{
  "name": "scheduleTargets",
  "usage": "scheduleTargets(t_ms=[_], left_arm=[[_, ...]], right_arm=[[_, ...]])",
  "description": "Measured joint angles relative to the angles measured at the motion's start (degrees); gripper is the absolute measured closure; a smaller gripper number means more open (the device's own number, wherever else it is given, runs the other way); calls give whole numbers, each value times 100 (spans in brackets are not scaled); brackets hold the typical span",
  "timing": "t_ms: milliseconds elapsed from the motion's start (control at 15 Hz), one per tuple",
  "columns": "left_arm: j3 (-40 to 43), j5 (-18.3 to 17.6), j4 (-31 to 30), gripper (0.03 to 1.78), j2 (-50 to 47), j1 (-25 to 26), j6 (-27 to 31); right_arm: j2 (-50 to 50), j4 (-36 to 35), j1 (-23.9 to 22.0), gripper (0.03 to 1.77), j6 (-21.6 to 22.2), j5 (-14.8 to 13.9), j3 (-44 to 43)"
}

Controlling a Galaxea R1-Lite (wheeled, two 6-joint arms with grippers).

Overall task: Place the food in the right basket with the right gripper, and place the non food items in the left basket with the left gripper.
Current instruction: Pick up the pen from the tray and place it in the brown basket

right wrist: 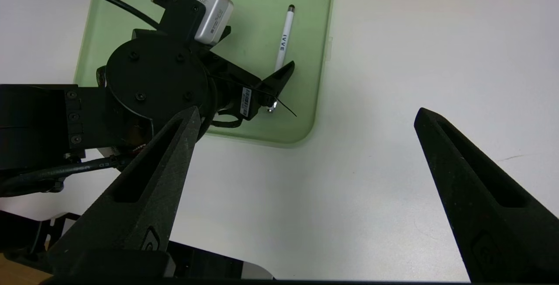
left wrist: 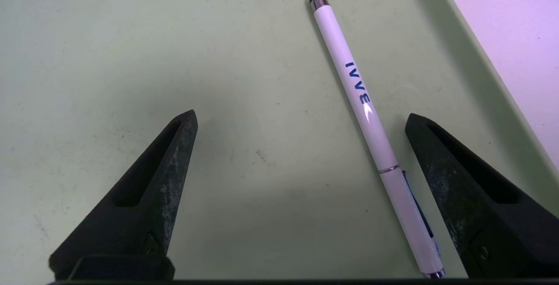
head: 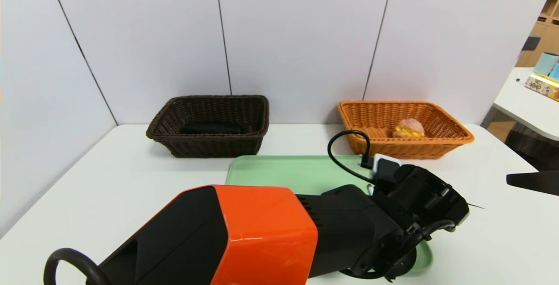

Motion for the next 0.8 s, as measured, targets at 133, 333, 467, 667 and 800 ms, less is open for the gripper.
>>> scheduleTargets(t_ms=[133,333,467,667,800], left_arm=[[0,-122,-4,12,-4,2,-9],[0,-212,-4,21,-11,6,-33],[0,-375,-4,55,-20,33,-113],[0,-389,-11,91,-26,77,-144],[0,-389,-65,121,-22,96,-135]], right_arm=[[0,0,0,10,-2,0,0],[0,0,2,11,0,-2,0],[0,-1,4,11,0,4,2],[5,-1,4,11,-5,4,11],[5,-4,4,10,-9,2,13]])
